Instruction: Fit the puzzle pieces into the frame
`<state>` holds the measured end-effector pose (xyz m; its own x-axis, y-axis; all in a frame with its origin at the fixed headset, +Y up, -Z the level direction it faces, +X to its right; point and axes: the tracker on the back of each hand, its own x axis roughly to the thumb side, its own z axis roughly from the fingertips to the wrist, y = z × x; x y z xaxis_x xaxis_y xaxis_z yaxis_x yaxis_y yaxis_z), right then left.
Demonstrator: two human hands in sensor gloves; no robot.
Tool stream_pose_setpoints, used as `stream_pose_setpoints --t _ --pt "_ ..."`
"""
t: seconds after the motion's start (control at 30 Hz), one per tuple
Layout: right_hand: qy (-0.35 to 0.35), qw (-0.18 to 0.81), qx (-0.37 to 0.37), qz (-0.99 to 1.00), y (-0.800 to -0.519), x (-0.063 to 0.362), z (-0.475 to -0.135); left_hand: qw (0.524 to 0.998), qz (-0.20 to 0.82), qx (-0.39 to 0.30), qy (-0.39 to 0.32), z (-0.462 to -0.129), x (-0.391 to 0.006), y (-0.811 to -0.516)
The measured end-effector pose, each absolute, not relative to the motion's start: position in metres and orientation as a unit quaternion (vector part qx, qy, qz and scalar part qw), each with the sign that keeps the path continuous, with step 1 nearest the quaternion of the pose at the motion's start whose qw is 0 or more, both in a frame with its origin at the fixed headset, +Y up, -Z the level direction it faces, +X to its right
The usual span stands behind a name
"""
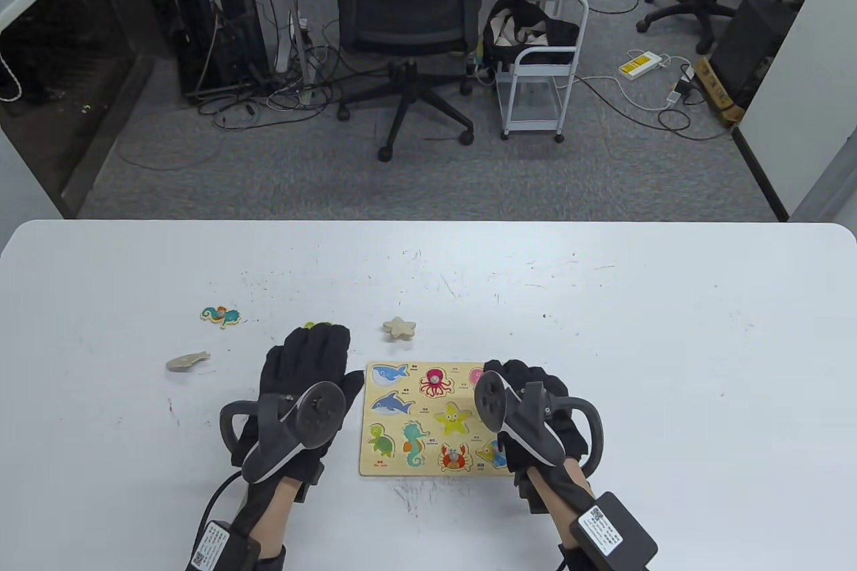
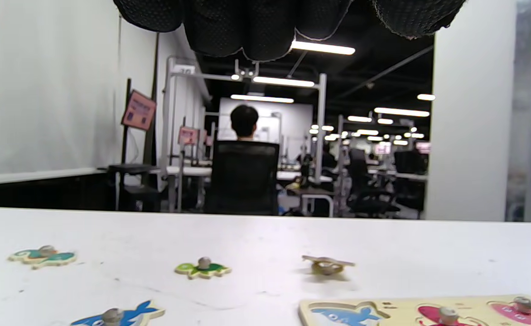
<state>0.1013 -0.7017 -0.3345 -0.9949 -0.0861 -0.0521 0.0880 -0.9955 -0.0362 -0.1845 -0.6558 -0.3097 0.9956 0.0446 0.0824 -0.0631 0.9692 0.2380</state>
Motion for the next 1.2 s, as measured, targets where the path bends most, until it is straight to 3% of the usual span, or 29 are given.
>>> stream_pose_setpoints --t 0.5,1.2 --pt "-0.063 0.058 0.049 -0.995 -0.749 0.1 -0.358 0.993 0.05 0.099 -0.032 -0.313 -0.192 -0.658" --pt "-0.072 0.068 0.057 -0.993 -0.764 0.097 -0.361 0.995 0.037 0.083 -0.042 -0.313 -0.185 -0.66"
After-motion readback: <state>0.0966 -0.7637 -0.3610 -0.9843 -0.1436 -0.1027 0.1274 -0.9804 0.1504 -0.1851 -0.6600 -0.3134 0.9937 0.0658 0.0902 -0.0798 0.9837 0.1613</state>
